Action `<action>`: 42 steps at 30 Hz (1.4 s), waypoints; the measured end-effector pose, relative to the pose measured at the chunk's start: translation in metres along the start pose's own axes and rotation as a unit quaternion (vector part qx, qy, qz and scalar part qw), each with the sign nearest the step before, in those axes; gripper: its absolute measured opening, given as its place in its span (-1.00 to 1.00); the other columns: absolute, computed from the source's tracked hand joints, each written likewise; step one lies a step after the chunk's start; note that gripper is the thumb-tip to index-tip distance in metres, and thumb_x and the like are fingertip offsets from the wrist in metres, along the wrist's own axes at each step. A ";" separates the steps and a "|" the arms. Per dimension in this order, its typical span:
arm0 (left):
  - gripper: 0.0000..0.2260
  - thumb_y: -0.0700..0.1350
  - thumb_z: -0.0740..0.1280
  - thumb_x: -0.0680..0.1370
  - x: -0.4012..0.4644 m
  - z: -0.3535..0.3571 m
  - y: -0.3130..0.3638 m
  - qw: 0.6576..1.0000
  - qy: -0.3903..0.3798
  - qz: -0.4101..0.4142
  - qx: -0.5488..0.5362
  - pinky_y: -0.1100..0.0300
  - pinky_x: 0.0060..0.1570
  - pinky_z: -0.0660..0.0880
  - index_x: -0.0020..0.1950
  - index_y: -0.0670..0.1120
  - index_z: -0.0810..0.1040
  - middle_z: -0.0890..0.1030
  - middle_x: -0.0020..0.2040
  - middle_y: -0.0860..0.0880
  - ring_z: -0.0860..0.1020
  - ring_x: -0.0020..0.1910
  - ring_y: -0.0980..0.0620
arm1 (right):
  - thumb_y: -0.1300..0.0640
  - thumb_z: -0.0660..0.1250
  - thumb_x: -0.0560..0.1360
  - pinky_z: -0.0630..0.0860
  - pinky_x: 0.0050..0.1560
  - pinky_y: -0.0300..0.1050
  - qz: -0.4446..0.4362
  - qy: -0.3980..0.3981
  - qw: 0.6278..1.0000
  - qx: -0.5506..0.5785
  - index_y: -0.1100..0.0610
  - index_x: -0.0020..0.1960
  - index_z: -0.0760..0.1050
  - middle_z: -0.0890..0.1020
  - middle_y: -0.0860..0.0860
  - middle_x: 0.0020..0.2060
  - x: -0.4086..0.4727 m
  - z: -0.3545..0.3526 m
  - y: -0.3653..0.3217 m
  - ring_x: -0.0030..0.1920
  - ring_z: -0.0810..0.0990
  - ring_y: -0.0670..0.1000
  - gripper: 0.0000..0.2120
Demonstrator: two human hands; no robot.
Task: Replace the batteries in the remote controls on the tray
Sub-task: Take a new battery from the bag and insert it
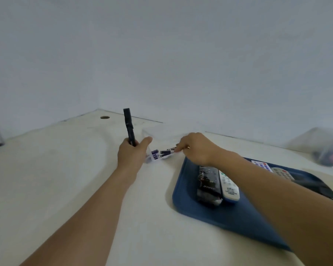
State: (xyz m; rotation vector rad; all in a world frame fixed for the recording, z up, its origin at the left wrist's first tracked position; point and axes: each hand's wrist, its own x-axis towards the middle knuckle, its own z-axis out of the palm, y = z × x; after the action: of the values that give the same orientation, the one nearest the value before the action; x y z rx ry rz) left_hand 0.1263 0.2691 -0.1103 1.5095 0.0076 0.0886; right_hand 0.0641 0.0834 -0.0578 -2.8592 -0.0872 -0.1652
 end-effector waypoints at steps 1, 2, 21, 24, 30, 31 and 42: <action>-0.69 -0.05 0.49 0.49 0.002 0.002 -0.002 0.999 -0.020 -0.011 -0.031 0.08 -0.21 0.51 -0.21 -0.04 0.34 0.49 -0.27 -0.11 0.63 -0.18 -0.16 | 0.40 0.12 0.54 0.29 0.10 -0.38 0.001 0.013 1.000 0.005 0.19 0.16 0.67 0.64 0.07 0.23 0.000 0.003 0.002 0.29 0.53 0.03 -0.60; -0.72 -0.09 0.47 0.50 0.003 0.002 -0.004 0.998 -0.035 -0.018 -0.047 0.03 -0.17 0.56 -0.19 -0.05 0.35 0.50 -0.25 -0.13 0.67 -0.07 -0.20 | 0.39 0.12 0.56 0.28 0.10 -0.38 0.009 0.027 1.000 0.006 0.19 0.15 0.66 0.63 0.08 0.23 0.000 0.005 0.004 0.30 0.52 0.03 -0.62; -0.81 -0.05 0.38 0.59 0.005 0.006 -0.010 0.996 -0.052 -0.012 -0.072 -0.20 0.07 0.61 0.06 -0.16 0.50 0.69 -0.02 -0.19 0.69 -0.01 -0.11 | 0.09 0.22 0.58 0.26 -0.29 -0.15 0.000 -0.074 0.997 -0.001 0.25 -0.16 0.45 0.44 0.05 -0.27 0.039 0.012 -0.005 -0.32 0.35 -0.01 -0.75; -0.60 0.08 0.57 0.42 0.003 0.004 -0.009 0.995 -0.051 0.026 -0.081 -0.01 -0.21 0.56 -0.15 -0.04 0.36 0.50 -0.16 -0.13 0.58 -0.14 -0.10 | 0.03 0.32 0.57 0.37 -0.21 -0.21 -0.016 -0.074 0.997 0.034 0.22 0.04 0.60 0.59 -0.02 -0.19 0.037 0.013 0.000 -0.24 0.48 -0.05 -0.75; -0.59 0.21 0.51 0.45 -0.001 0.003 -0.009 0.997 -0.011 0.068 -0.044 -0.07 -0.15 0.57 -0.20 0.02 0.34 0.62 -0.16 0.03 0.72 -0.03 0.00 | 0.14 0.49 0.48 0.56 -0.05 -0.23 -0.045 -0.060 0.990 0.121 0.11 -0.07 0.70 0.71 -0.05 -0.20 0.029 0.002 0.006 -0.16 0.63 -0.10 -0.94; -0.58 0.22 0.48 0.48 -0.003 0.004 -0.008 0.997 -0.003 0.075 -0.035 -0.01 -0.18 0.55 -0.18 -0.02 0.33 0.63 -0.13 0.02 0.73 -0.07 0.05 | 0.17 0.49 0.47 0.57 0.02 -0.17 -0.050 -0.058 0.988 0.132 0.14 -0.06 0.70 0.73 0.00 -0.16 0.028 0.001 0.007 -0.14 0.64 -0.09 -0.93; -0.47 0.23 0.40 0.53 -0.011 0.008 -0.003 0.995 0.046 0.083 -0.020 0.10 -0.25 0.53 0.06 -0.25 0.46 0.63 -0.11 -0.04 0.68 -0.29 0.21 | 0.13 0.35 0.59 0.52 0.17 -0.14 -0.070 -0.127 0.986 0.083 0.07 0.15 0.68 0.72 0.00 0.04 0.024 -0.007 -0.001 0.04 0.64 0.00 -0.81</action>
State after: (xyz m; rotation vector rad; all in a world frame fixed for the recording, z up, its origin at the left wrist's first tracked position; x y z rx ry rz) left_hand 0.1163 0.2606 -0.1130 1.4629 -0.0466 0.2899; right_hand 0.0872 0.0832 -0.0477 -2.6913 -0.3375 0.1718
